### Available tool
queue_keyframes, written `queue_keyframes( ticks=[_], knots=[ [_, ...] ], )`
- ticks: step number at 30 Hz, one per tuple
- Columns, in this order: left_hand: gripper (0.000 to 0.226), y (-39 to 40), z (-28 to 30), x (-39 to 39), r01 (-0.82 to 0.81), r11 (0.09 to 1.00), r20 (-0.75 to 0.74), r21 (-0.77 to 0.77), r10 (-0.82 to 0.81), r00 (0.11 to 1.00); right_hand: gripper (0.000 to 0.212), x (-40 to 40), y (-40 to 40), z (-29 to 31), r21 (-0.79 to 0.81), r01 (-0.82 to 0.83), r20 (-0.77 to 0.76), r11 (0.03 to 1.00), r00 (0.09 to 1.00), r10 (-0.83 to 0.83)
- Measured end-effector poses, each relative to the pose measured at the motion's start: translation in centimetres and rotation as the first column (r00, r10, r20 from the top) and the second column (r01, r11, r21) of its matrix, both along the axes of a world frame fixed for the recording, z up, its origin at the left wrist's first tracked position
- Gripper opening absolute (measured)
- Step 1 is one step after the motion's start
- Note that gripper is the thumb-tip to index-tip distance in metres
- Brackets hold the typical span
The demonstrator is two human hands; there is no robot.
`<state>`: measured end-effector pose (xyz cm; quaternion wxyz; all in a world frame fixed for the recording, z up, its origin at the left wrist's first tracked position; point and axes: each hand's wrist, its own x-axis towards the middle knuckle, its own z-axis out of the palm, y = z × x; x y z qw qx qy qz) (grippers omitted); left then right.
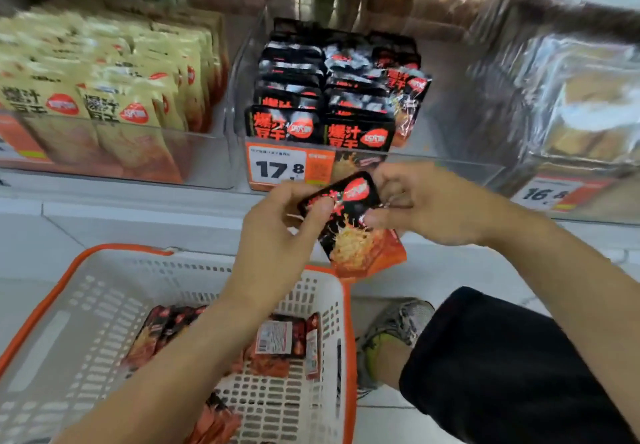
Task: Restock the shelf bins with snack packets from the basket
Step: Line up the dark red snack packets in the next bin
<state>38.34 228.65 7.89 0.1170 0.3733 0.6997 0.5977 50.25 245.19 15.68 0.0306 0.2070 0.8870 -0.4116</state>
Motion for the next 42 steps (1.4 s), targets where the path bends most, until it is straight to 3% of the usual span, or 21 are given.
queue_keyframes(
  ticks=[2,5,8,11,14,18,27,30,32,34,36,38,40,42],
  knots=[
    [0.013,1.3,2.2,-0.4,-0.070,0.992,-0.218,0.109,0.093,0.971,0.018,1.5,1.0,2.1,0.150,0.172,-0.246,0.974,0.960,-0.132],
    [0.045,3.6,3.1,-2.4,-0.173,0.982,-0.610,0.079,0.185,0.771,0.019,2.6,2.5,3.3,0.244,0.571,-0.605,0.784,0.721,-0.338],
    [0.069,5.8,2.8,-3.8,-0.197,0.976,-0.757,-0.092,0.060,0.651,0.019,2.1,4.4,3.9,0.321,0.707,-0.677,0.630,0.636,-0.369],
    [0.074,6.9,2.5,-4.0,-0.247,0.947,-0.818,-0.205,-0.028,0.574,0.020,0.2,7.7,3.1,0.369,0.729,-0.613,0.576,0.657,-0.439],
    [0.072,7.1,2.5,-4.0,-0.280,0.934,-0.838,-0.220,-0.034,0.545,0.023,-3.0,11.2,0.7,0.366,0.690,-0.427,0.624,0.720,-0.547],
    [0.071,7.1,2.5,-4.0,-0.286,0.934,-0.845,-0.215,-0.031,0.534,0.023,-6.9,14.1,-1.3,0.339,0.697,-0.231,0.633,0.713,-0.662],
    [0.070,6.9,2.8,-4.0,-0.238,0.946,-0.835,-0.220,-0.056,0.548,0.029,-8.6,15.2,-1.4,0.531,0.639,-0.170,0.557,0.724,-0.669],
    [0.050,4.7,2.9,-2.8,-0.138,0.990,-0.833,0.000,0.076,0.548,0.031,-7.3,12.9,0.6,0.507,0.667,-0.266,0.545,0.723,-0.638],
    [0.028,2.2,1.1,-1.9,-0.029,0.986,-0.812,0.167,0.154,0.564,0.022,-5.7,10.3,1.9,0.487,0.682,-0.470,0.545,0.731,-0.495],
    [0.017,0.3,-2.7,-1.8,0.046,0.991,-0.774,0.123,0.067,0.630,0.014,-3.8,5.7,2.5,0.431,0.665,-0.659,0.610,0.694,-0.290],
    [0.012,-1.0,-7.7,-2.2,0.059,0.990,-0.677,-0.124,-0.128,0.725,0.011,-2.4,0.2,1.2,0.368,0.554,-0.717,0.747,0.681,-0.151],
    [0.010,-2.9,-12.8,-2.4,0.079,0.863,-0.438,-0.500,-0.331,0.836,0.011,-1.8,-4.7,-2.4,0.367,0.356,-0.614,0.859,0.786,-0.063],
    [0.016,-5.9,-17.2,-2.3,0.122,0.579,-0.203,-0.806,-0.464,0.863,0.011,-2.0,-8.0,-7.9,0.340,0.105,-0.298,0.935,0.955,0.001],
    [0.030,-9.5,-20.2,-1.8,0.173,0.250,0.000,-0.953,-0.569,0.822,0.011,-2.5,-10.2,-14.3,0.169,-0.072,0.078,0.983,0.995,0.060]
  ],
)
